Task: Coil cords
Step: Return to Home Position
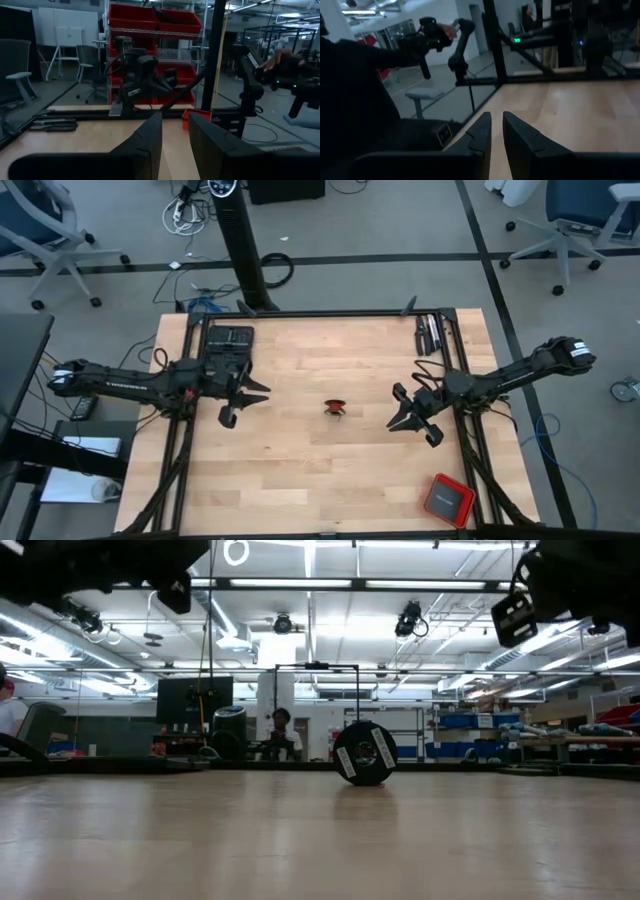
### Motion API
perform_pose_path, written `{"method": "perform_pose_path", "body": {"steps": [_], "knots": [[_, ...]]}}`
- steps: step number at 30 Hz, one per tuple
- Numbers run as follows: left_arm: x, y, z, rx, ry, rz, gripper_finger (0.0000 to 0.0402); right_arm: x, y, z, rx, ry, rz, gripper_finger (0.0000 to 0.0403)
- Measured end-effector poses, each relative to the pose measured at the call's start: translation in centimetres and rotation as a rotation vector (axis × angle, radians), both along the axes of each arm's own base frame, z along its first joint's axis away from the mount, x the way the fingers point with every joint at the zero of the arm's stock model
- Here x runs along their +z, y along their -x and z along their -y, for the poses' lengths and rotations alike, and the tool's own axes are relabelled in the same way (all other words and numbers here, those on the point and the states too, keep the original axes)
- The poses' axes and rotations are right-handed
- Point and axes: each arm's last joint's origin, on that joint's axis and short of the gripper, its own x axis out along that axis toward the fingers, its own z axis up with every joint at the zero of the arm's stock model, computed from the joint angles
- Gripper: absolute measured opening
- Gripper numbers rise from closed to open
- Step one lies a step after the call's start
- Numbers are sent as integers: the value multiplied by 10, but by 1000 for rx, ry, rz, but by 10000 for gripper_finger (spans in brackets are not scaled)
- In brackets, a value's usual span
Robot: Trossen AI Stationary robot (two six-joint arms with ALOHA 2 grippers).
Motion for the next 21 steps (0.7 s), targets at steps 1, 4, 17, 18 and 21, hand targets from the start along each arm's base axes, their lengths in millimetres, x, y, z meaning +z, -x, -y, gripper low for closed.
{"method": "perform_pose_path", "body": {"steps": [1, 4, 17, 18, 21], "knots": [[-5, 3, 0, 0, 0, 7, 99, -4, 1, 0, 0, 3, -13, 48], [-16, 9, 0, 0, 1, 18, 99, -7, 3, 1, -2, 3, -13, 47], [-25, 34, 0, 3, 2, 179, 99, -18, 14, 9, -43, -14, 76, 46], [-24, 37, 0, 3, 2, 203, 99, -20, 15, 9, -44, -15, 79, 47], [-24, 45, 0, 2, 3, 272, 99, -19, 16, 10, -48, -18, 102, 47]]}}
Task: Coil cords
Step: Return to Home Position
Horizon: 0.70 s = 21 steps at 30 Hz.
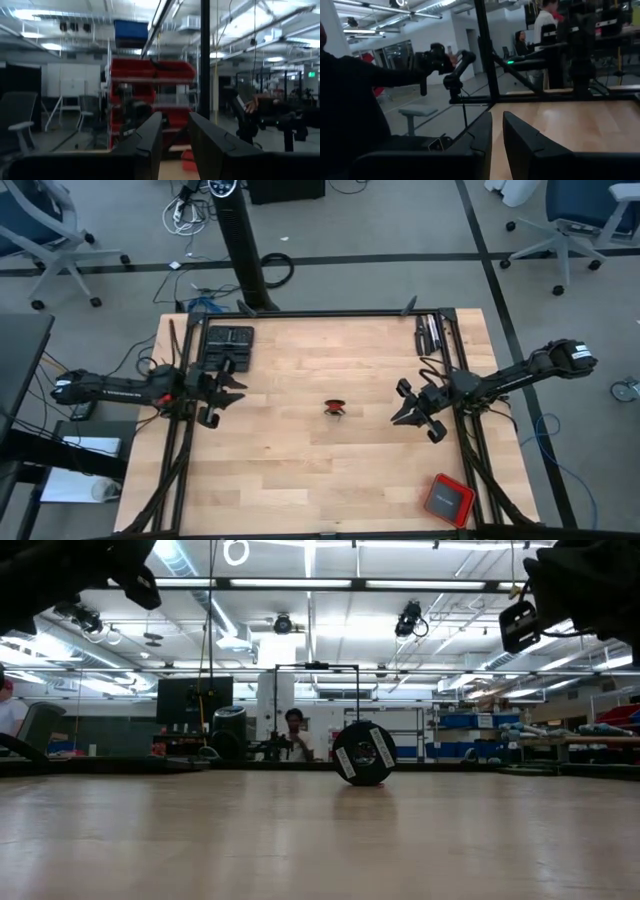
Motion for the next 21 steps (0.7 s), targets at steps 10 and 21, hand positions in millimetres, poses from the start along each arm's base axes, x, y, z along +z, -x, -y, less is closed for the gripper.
{"method": "perform_pose_path", "body": {"steps": [10, 21], "knots": [[-13, 10, 0, -1, 0, 25, 99, 8, 2, 0, -2, -13, 84, 46], [-7, 27, 0, -1, 0, 112, 99, -10, -1, 0, -2, 15, -100, 45]]}}
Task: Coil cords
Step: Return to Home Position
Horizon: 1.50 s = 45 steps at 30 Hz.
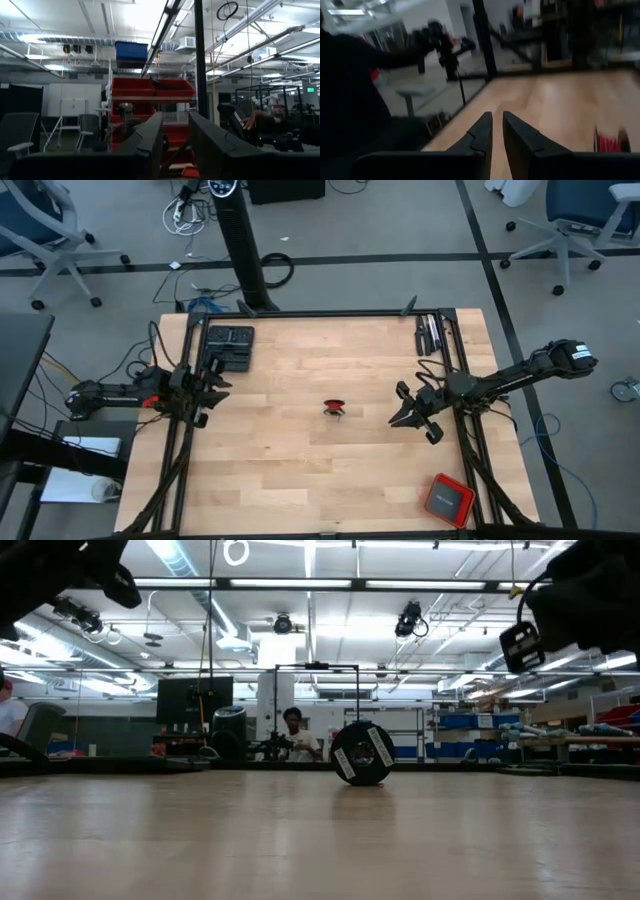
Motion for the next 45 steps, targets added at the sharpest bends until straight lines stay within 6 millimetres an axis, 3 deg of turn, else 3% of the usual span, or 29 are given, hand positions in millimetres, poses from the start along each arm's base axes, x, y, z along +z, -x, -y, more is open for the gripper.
{"method": "perform_pose_path", "body": {"steps": [6, 16, 23, 33, 35, 45], "knots": [[-10, 2, 0, -1, -2, -100, 99, -11, 0, 0, 0, 18, -119, 45], [-14, 0, 0, 0, -1, -141, 99, -7, 6, 1, 0, 15, -104, 45], [-18, -1, 0, 1, -1, -181, 99, -26, 14, 2, -2, 48, -321, 45], [-46, -7, 0, 6, -1, -485, 99, -43, 23, 4, -4, 78, -523, 45], [-46, -7, -1, 25, 4, -485, 99, -51, 28, 4, -6, 92, -615, 45], [-47, -7, -2, 66, 15, -490, 99, -53, 26, 9, -68, 92, -632, 45]]}}
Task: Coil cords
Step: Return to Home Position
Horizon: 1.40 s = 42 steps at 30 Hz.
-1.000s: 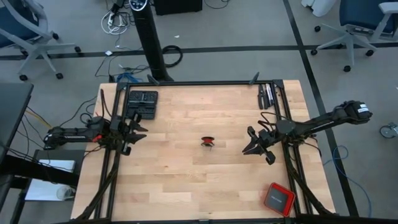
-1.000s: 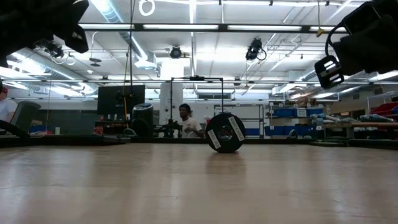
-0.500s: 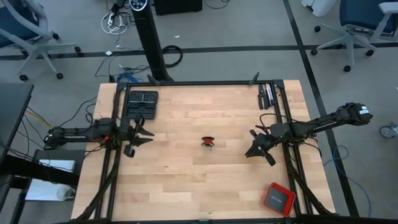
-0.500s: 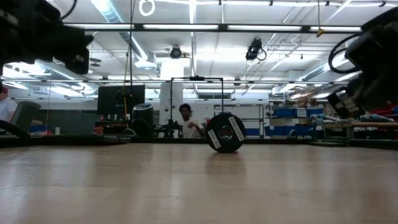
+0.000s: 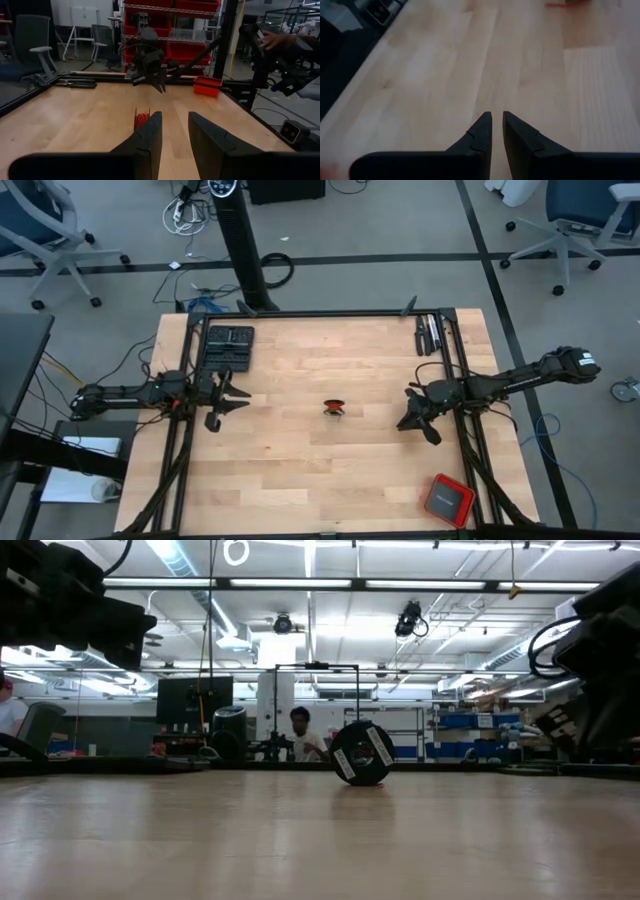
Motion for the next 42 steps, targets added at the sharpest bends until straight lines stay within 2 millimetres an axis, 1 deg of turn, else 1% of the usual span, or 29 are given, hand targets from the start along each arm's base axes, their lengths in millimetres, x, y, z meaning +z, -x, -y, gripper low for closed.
{"method": "perform_pose_path", "body": {"steps": [4, 11, 15, 23, 28, 37, 42], "knots": [[0, 0, 0, 0, 0, 5, 99, 7, 1, 0, 0, -7, 65, 45], [1, 0, 0, 0, 0, 11, 99, 31, 7, 1, 0, -36, 314, 45], [2, 0, 0, 0, 0, 21, 99, 41, 12, 1, 0, -48, 423, 45], [3, 0, 0, 0, 0, 32, 99, 51, 19, 3, -10, -59, 542, 45], [3, 0, 0, 0, 0, 31, 99, 59, 24, 5, -22, -65, 645, 45], [3, 0, 0, 0, 0, 32, 99, 59, 24, 5, -6, -69, 638, 45], [3, 0, 0, 0, 0, 32, 99, 61, 23, 8, -96, -46, 660, 45]]}}
